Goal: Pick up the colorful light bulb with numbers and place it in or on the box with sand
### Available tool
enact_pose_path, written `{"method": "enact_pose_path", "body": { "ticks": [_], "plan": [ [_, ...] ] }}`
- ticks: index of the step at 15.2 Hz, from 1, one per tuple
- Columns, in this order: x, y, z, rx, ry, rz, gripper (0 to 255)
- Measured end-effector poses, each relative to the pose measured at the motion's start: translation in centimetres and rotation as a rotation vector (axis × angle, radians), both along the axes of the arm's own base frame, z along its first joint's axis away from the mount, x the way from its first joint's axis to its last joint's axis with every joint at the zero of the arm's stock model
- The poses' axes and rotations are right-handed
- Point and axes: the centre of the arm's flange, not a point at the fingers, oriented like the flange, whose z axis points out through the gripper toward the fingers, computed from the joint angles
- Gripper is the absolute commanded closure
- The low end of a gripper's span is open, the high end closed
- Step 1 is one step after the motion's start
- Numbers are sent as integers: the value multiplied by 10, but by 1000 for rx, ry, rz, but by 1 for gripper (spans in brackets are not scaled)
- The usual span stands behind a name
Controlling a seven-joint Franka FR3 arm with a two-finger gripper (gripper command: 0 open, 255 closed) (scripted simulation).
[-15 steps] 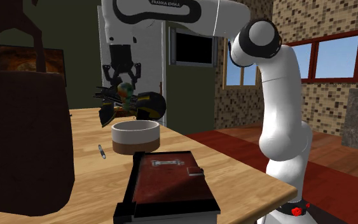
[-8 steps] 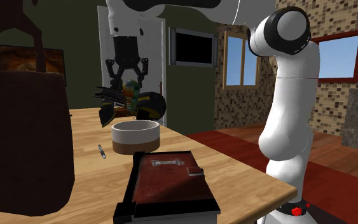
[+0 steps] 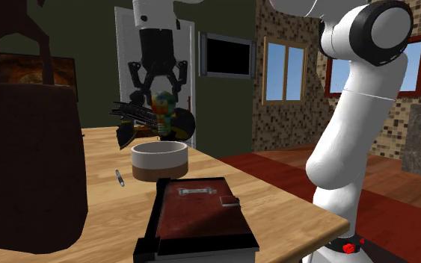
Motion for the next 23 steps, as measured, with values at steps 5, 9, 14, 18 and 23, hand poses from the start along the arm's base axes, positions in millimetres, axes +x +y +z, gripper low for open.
{"method": "enact_pose_path", "body": {
  "ticks": [5, 9, 14, 18, 23],
  "plan": [
    [-68, -3, 5, -1, 0, -1, 255],
    [-115, -5, 11, 0, 0, -1, 255],
    [-179, -11, 17, 1, 0, -1, 255],
    [-194, -12, -1, 0, 0, -1, 255],
    [-195, -12, -28, -1, 0, -1, 255]
  ]
}}
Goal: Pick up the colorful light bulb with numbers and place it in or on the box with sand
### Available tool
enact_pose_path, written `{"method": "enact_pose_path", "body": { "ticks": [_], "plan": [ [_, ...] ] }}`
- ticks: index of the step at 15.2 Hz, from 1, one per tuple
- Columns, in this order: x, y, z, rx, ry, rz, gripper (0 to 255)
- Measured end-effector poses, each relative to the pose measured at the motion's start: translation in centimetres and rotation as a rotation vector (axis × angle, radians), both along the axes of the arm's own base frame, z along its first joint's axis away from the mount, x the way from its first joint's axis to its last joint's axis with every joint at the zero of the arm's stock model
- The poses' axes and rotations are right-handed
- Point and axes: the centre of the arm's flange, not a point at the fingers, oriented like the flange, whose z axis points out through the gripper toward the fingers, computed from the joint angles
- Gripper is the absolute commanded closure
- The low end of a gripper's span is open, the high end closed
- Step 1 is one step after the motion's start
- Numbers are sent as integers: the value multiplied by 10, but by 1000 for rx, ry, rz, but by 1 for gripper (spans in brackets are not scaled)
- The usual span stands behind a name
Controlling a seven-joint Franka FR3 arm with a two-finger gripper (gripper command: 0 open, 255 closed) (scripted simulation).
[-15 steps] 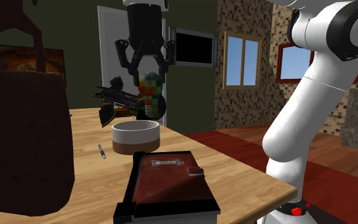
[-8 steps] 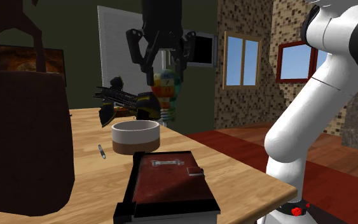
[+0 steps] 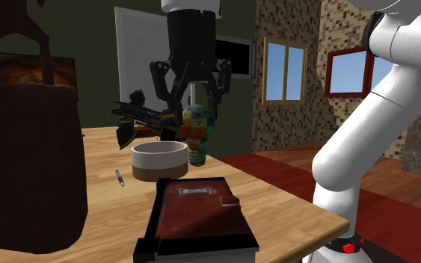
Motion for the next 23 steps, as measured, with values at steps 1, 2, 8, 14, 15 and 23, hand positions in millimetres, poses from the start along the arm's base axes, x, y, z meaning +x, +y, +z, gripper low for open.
{"method": "enact_pose_path", "body": {
  "ticks": [1, 2, 8, 14, 15, 23],
  "plan": [
    [0, 0, -5, 0, 0, 0, 255],
    [0, 0, -10, 0, 0, 0, 255],
    [1, 1, -41, 0, 0, 0, 255],
    [0, 0, -60, 0, 0, 0, 255],
    [0, 0, -60, 0, 0, 0, 255],
    [0, 0, -60, 1, 0, 0, 0]
  ]
}}
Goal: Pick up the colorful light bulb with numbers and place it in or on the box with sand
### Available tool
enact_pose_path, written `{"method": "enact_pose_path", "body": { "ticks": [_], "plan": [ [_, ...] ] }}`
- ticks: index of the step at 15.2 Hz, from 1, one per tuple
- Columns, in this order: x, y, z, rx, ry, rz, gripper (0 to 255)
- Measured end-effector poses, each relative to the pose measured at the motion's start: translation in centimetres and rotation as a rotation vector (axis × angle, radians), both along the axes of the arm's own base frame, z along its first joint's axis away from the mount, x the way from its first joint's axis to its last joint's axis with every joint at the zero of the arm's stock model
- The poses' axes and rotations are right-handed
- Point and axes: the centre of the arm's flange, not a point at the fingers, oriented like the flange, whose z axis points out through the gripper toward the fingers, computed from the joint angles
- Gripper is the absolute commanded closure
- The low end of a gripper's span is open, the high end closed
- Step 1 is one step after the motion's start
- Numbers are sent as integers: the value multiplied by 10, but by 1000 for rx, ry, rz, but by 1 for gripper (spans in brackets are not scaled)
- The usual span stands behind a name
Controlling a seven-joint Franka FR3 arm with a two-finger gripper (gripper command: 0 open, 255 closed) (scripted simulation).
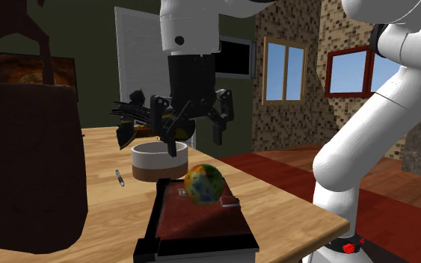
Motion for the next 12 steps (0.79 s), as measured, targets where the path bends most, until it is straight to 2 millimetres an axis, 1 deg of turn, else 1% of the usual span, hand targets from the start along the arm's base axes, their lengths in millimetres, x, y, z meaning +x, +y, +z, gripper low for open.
{"method": "enact_pose_path", "body": {
  "ticks": [1, 2, 4, 6, 8, 12],
  "plan": [
    [0, 0, 0, 0, 0, 0, 0],
    [1, 1, 7, 0, 0, 0, 0],
    [-3, 4, 28, 1, 0, 1, 0],
    [-6, 6, 43, 1, 0, 0, 0],
    [-7, 5, 47, 0, 0, 0, 0],
    [-7, 5, 49, 0, 0, 0, 0]
  ]
}}
